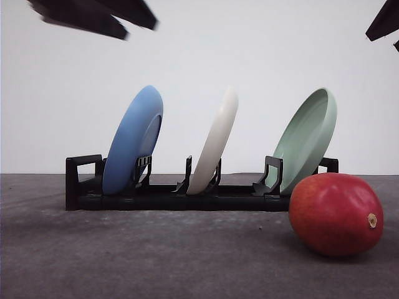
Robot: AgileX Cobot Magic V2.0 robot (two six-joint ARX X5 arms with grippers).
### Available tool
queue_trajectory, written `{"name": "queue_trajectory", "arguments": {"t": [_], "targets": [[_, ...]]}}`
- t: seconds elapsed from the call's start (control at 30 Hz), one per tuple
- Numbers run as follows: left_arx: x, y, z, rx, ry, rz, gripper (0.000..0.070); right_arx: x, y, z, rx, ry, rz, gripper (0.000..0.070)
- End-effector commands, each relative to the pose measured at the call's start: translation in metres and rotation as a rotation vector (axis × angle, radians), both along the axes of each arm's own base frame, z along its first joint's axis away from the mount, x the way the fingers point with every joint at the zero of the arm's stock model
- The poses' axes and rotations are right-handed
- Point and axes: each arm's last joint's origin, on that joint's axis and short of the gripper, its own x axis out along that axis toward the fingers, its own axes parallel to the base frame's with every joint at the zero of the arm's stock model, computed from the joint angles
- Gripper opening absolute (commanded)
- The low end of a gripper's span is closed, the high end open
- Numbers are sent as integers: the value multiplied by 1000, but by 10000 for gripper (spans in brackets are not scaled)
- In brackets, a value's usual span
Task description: Place pomegranate in white plate
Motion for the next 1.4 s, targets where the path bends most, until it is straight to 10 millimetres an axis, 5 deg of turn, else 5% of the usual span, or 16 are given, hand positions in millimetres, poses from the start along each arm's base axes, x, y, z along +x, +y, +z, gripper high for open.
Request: {"name": "queue_trajectory", "arguments": {"t": [0.0, 0.57, 0.93, 1.13, 1.37], "targets": [[6, -11, 3, -26, -18, -14, 429, 0, 1, 6, 18, -18, 0, 399], [70, -88, -39, 11, 48, 31, 429, 1, 1, 6, 21, -26, 0, 399], [106, -120, -58, 53, 73, 66, 421, 1, 1, 6, 21, -26, 0, 399], [107, -121, -59, 59, 72, 81, 149, 1, 1, 6, 22, -28, 0, 399], [107, -121, -59, 2, 129, 112, 23, 1, 1, 7, 23, -31, 0, 399]]}}
